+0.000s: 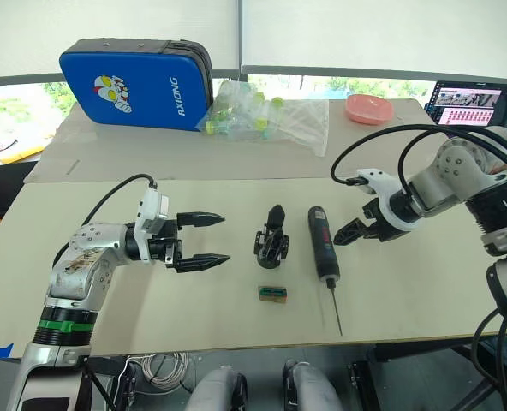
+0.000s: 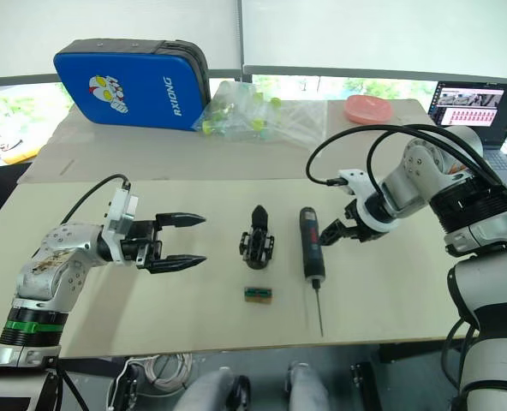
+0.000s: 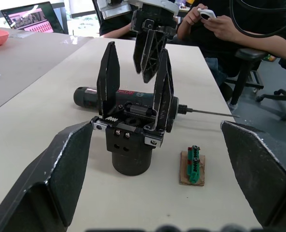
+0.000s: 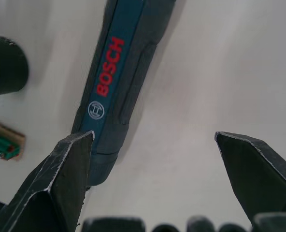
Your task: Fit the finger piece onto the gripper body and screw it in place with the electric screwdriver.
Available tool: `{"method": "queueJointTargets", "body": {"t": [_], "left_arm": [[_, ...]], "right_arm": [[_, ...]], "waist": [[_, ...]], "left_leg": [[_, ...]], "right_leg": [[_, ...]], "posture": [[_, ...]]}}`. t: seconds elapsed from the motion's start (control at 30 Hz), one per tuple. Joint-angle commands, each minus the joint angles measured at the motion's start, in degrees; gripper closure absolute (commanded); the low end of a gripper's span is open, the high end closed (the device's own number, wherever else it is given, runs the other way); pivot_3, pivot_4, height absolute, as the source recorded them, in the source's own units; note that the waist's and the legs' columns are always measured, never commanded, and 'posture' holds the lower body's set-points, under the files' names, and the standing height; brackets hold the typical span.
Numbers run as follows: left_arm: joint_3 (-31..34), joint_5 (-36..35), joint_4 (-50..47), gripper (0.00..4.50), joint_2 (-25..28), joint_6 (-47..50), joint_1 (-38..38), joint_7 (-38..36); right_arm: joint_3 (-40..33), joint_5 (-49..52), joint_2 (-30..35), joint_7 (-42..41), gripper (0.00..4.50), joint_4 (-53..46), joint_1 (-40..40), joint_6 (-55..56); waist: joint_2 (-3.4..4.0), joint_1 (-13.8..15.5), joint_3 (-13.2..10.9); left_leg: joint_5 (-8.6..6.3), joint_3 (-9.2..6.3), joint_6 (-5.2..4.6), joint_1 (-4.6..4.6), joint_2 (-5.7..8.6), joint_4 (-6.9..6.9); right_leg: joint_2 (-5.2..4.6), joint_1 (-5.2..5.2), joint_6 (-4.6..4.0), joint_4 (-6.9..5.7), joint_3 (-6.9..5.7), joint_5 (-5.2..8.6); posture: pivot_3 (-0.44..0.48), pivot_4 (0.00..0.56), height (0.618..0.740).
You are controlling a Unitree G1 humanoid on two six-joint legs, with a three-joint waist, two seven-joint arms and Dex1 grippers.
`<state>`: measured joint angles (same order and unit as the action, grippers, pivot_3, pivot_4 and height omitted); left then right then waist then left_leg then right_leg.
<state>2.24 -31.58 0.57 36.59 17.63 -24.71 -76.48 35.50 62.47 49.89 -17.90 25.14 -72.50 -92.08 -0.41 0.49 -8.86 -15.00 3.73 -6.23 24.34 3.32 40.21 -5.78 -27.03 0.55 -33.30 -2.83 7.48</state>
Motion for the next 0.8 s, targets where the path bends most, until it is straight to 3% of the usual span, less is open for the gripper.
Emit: {"method": "queueJointTargets", "body": {"t": [0.03, 0.4, 0.8], "left_arm": [[1.5, -1.0, -2.2, 0.0, 0.8, 0.2, 0.0, 0.6], [1.3, -1.2, -2.2, 0.0, 0.6, 0.3, -0.4, 1.5], [1.5, -1.7, -3.1, 0.0, 1.0, 0.7, 0.0, 1.5]], "right_arm": [[-0.2, 6.5, -0.9, 4.9, 0.06, -1.2, -1.1, -0.4], [-5.3, 14.0, -5.7, 22.1, 0.06, -2.1, 4.1, -0.4], [-2.0, 15.6, -7.8, 28.2, 0.06, -2.3, 6.3, -0.4]], "waist": [[0.0, 0.0, 0.0], [0.0, -0.3, 0.0], [0.0, -0.8, 0.0]], "left_leg": [[0.0, 0.0, 0.0, 0.0, 0.0, 0.0], [0.03, 0.0, 0.01, -0.01, 0.06, 0.02], [0.13, 0.01, 0.06, -0.08, 0.05, 0.24]], "right_leg": [[0.0, 0.0, 0.0, 0.0, 0.0, 0.0], [0.01, 0.02, 0.01, -0.07, -0.04, -0.01], [0.09, 0.03, 0.01, -0.66, -0.12, 0.0]], "posture": [[0.0, 0.15, 0.74], [0.0, 0.15, 0.74], [0.0, 0.15, 0.74]]}}
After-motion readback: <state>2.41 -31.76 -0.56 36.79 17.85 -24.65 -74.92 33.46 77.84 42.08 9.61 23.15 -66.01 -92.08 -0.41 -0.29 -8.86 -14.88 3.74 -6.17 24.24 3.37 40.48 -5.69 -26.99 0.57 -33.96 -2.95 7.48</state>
